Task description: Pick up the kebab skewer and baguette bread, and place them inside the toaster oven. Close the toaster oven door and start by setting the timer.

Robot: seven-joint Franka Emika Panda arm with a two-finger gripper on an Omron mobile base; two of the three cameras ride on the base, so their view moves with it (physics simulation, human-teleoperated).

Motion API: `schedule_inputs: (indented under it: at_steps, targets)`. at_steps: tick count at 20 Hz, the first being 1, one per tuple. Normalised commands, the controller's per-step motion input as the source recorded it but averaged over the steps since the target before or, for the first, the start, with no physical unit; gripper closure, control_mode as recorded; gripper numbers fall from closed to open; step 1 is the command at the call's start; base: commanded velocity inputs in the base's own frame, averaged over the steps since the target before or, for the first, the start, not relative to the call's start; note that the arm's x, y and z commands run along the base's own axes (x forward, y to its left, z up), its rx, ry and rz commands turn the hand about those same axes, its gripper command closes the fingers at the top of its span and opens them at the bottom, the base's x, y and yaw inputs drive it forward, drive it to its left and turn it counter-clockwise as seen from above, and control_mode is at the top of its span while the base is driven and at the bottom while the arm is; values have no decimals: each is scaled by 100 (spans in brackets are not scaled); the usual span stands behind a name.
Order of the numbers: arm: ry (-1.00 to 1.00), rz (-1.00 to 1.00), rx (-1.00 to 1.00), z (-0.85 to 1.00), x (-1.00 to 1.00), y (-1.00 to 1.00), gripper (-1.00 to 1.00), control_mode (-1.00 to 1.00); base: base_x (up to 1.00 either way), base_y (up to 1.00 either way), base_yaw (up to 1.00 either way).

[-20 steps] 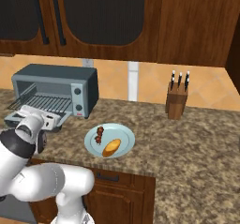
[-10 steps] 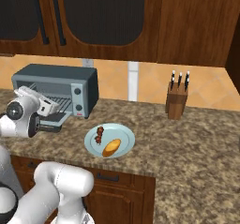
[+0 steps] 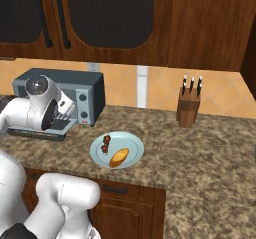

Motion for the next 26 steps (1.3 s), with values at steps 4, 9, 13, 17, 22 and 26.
schedule_inputs:
  at_steps: [4,9,13,17,22,26]
  targets:
    - [34,19,0,-17,-22,-99,-100,-100,0,0,0]
    - [35,6,-7,-60,-1,-54,-100,-100,0,0,0]
    - [32,7,-23,-98,0,-26,-100,-100,0,0,0]
    - [42,10,-24,-80,0,-23,-100,-100,0,0,0]
    - [39,15,-13,-43,22,-14,-100,-100,0,0,0]
    - [18,8,0,-16,71,0,-100,-100,0,0,0]
